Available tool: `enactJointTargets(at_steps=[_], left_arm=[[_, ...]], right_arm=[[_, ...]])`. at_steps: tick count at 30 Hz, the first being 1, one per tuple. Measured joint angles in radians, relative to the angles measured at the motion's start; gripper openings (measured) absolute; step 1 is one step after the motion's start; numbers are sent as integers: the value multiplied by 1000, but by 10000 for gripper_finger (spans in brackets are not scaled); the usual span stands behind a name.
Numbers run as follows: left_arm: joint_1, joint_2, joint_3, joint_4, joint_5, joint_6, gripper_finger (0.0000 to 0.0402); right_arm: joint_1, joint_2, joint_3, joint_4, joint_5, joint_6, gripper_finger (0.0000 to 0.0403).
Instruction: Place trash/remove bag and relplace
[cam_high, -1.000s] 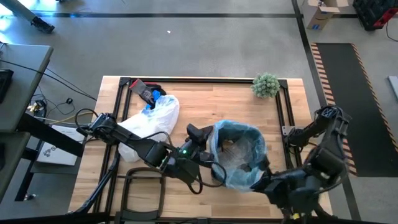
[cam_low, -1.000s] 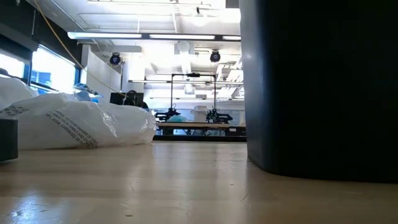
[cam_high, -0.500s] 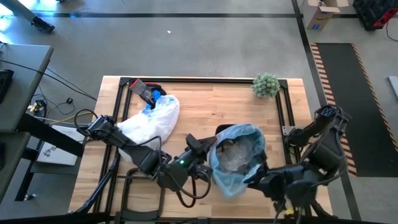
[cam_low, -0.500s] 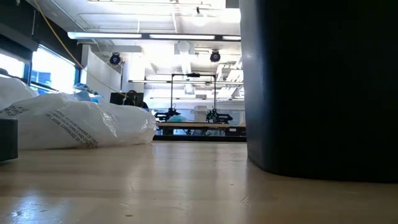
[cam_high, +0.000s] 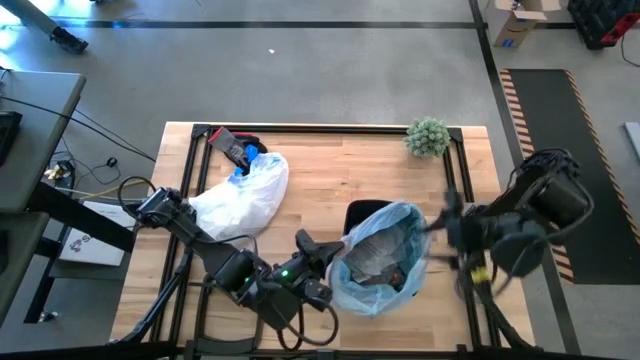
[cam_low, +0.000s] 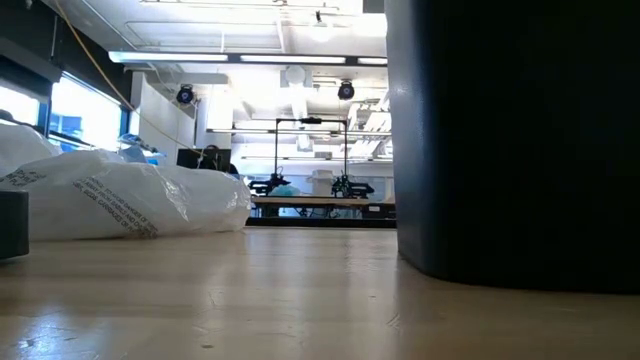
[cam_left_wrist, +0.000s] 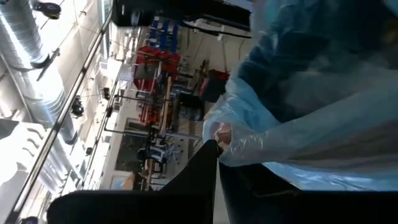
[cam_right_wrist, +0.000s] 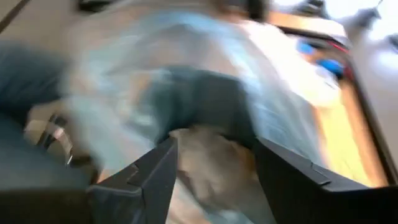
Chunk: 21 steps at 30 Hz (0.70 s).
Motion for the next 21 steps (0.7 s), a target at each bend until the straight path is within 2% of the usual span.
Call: enactJointTargets(at_steps=[4, 7, 12, 17, 19, 21], left_arm=[[-32, 0, 0, -52, 28, -56, 0], [-53, 0, 0, -88, 61, -93, 0], [-70, 0, 0, -114, 49, -164, 0], [-68, 0, 0, -117, 46, -175, 0], [-62, 0, 0, -117, 48, -193, 0], [-55, 0, 0, -117, 49, -204, 0]], right_arm=[[-54, -69, -79, -108, 113, 290, 213], [-108, -108, -175, -137, 89, 399, 212], [-178, -193, -370, -61, -40, 432, 209], [-209, -287, -522, 63, -67, 449, 205], [-209, -316, -566, 124, -89, 423, 191], [-209, -335, -595, 187, -91, 381, 161]])
